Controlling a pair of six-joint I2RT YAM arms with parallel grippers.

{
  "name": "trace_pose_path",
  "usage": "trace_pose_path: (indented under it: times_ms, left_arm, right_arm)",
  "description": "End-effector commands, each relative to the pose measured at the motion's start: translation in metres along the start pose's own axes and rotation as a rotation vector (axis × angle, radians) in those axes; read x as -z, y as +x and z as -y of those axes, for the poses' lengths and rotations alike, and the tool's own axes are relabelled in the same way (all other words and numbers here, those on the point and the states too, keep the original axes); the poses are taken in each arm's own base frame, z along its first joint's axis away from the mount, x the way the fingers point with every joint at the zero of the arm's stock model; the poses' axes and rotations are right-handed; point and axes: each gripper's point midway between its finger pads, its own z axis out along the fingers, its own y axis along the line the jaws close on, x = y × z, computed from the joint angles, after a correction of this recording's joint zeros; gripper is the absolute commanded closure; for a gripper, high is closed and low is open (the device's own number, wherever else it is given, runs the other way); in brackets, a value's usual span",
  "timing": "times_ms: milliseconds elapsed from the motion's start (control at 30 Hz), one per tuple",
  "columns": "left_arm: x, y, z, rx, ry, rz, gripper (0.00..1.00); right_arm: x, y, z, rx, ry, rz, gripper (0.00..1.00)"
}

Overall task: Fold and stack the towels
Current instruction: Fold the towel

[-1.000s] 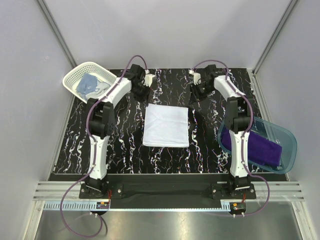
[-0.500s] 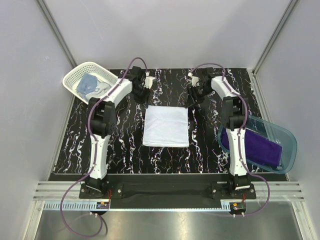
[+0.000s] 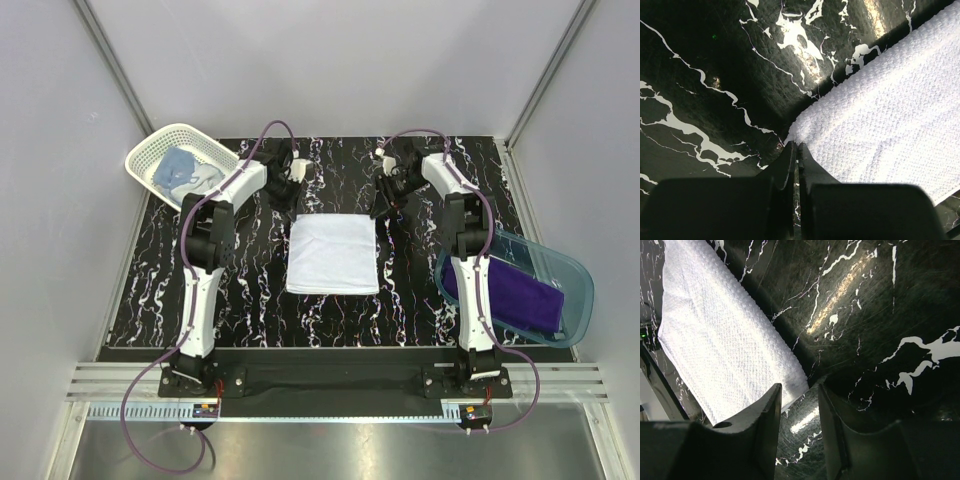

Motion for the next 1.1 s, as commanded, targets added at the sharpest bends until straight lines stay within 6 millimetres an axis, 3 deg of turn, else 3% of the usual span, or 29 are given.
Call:
trace_pose_path:
  times_ms: [0,300,533,567,633,767,833,933,1067]
  left_arm:
    - [0.009,-0.018,-0.003,-0.016,-0.020,0.057,1.00]
    - [0.007,-0.019,-0.004,-0.019,-0.019,0.060,1.00]
    - [0.010,-0.026,-0.001,-0.018,-0.004,0.085,1.00]
    - [0.011,-0.026,0.000,-0.022,-0.006,0.087,1.00]
    - [0.016,-0.030,0.001,-0.024,-0.011,0.101,1.00]
    - [0.029,-0.036,0.002,-0.032,-0.033,0.130,1.00]
    - [0.038,-0.038,0.003,-0.038,-0.047,0.150,1.00]
    - [0.051,-0.042,0.004,-0.041,-0.063,0.176,1.00]
    - [0.059,-0.041,0.006,-0.042,-0.074,0.187,1.00]
  right_arm:
    - [0.001,-0.005,-0.001,0.013,-0.020,0.010,0.58]
    - [-0.004,-0.006,-0.001,-0.011,-0.038,-0.003,0.62]
    - [-0.003,-0.008,-0.001,0.006,-0.036,0.006,0.85]
    - [0.000,-0.011,-0.002,0.020,-0.028,0.016,0.93]
    - [0.002,-0.013,-0.001,0.033,-0.018,0.023,1.00]
    - [0.019,-0.028,-0.005,0.102,0.057,0.076,1.00]
    - [0.024,-0.026,-0.005,0.104,0.082,0.089,1.00]
    - [0.043,-0.040,-0.016,0.163,0.132,0.158,1.00]
    - [0.051,-0.045,-0.023,0.184,0.145,0.189,1.00]
